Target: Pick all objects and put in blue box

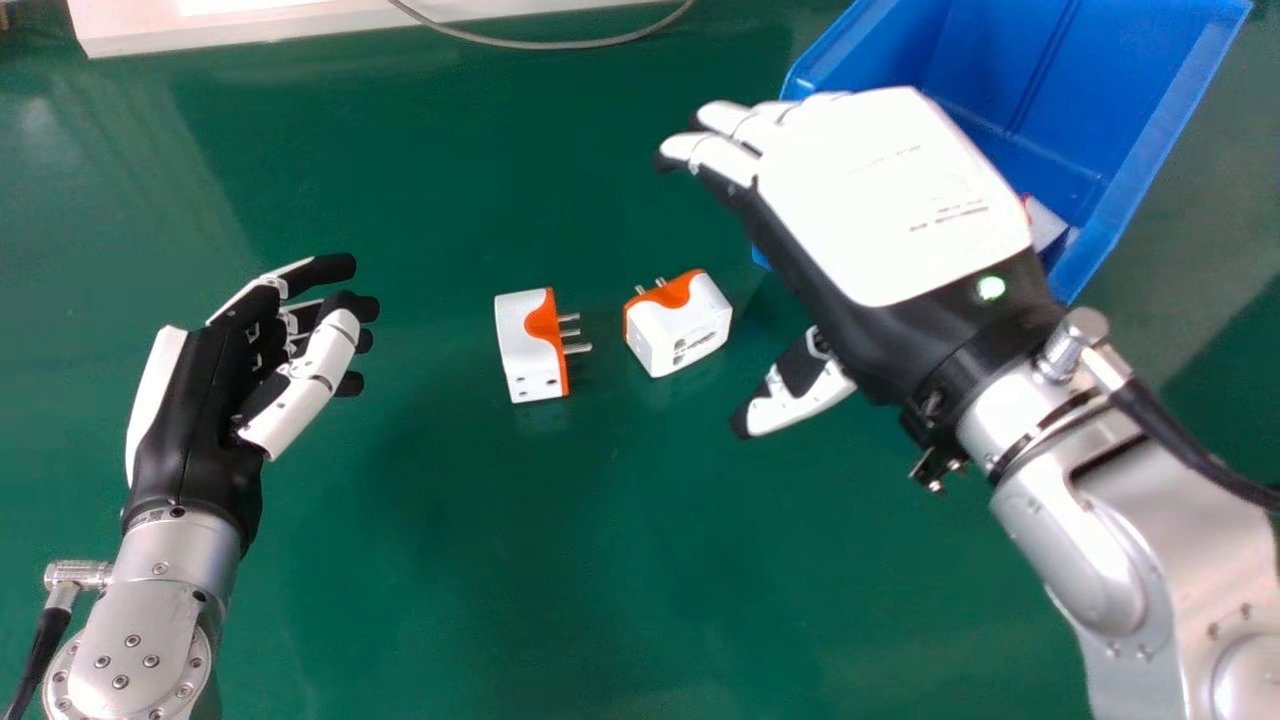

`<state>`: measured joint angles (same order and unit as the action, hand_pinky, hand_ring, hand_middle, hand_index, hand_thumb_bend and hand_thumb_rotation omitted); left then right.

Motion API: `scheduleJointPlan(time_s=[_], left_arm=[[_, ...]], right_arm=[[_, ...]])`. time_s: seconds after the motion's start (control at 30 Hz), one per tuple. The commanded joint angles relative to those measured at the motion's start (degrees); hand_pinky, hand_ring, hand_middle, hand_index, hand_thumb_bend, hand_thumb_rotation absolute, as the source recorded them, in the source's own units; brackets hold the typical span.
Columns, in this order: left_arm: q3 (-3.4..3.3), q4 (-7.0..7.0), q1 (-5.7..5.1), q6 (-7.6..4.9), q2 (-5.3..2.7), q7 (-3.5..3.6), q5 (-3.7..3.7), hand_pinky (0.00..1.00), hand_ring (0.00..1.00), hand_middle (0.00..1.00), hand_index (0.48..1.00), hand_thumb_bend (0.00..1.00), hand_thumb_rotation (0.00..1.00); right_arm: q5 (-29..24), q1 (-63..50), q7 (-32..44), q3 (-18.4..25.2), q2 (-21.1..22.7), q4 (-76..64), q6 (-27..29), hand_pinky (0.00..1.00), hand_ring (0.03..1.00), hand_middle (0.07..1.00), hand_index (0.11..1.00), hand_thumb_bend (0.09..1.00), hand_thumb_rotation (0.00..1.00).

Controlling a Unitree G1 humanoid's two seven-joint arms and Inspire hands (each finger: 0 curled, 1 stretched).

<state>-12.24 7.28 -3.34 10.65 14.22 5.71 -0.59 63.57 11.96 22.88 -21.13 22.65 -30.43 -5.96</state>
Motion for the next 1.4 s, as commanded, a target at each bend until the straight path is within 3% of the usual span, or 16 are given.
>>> scheduleJointPlan(time_s=[0.0,0.27,0.43,0.63,0.77,1.03,1.37], left_arm=[[-0.05,-0.03,0.88,-0.18,-0.08,-0.40,-0.29,0.63,0.71,0.72,0.773,0.23,0.47],[0.36,0.16,1.15,0.17,-0.17,-0.83,0.18,0.64,0.71,0.71,0.770,0.23,0.46],[0.64,0.47,1.23,0.65,-0.06,-1.07,0.44,0.64,0.71,0.71,0.770,0.23,0.46],[0.73,-0.19,1.30,-0.08,0.05,-1.08,0.79,0.63,0.71,0.71,0.770,0.23,0.46],[0.94,0.64,1.05,0.25,-0.14,-1.14,0.87,0.63,0.71,0.71,0.771,0.24,0.46],[0.84,0.42,0.93,-0.29,-0.21,-1.00,0.59,0.63,0.71,0.71,0.771,0.24,0.47],[1.01,1.11,0.78,0.35,-0.04,-1.05,0.90,0.63,0.71,0.72,0.771,0.25,0.48]], right_arm=[[-0.53,0.93,-0.97,0.00,-0.81,0.13,1.49,0.81,0.840,0.872,0.809,0.930,0.19],[-2.56,4.81,-3.53,-0.93,-4.06,9.37,4.31,0.79,0.855,0.885,0.815,0.899,0.15],[-1.96,9.81,-9.71,-3.11,-8.19,22.00,3.92,0.78,0.858,0.889,0.818,0.886,0.10],[-0.13,15.08,-16.77,-6.30,-11.28,35.35,2.19,0.78,0.873,0.903,0.828,0.862,0.07],[0.43,17.05,-20.68,-8.17,-12.01,41.22,2.11,0.82,0.923,0.954,0.876,0.790,0.08],[0.38,18.95,-22.35,-11.25,-12.38,45.30,1.27,0.91,0.987,0.993,0.942,0.717,0.12],[-1.46,25.65,-23.74,-13.57,-11.78,55.31,4.87,0.94,0.999,1.000,0.962,0.645,0.10]])
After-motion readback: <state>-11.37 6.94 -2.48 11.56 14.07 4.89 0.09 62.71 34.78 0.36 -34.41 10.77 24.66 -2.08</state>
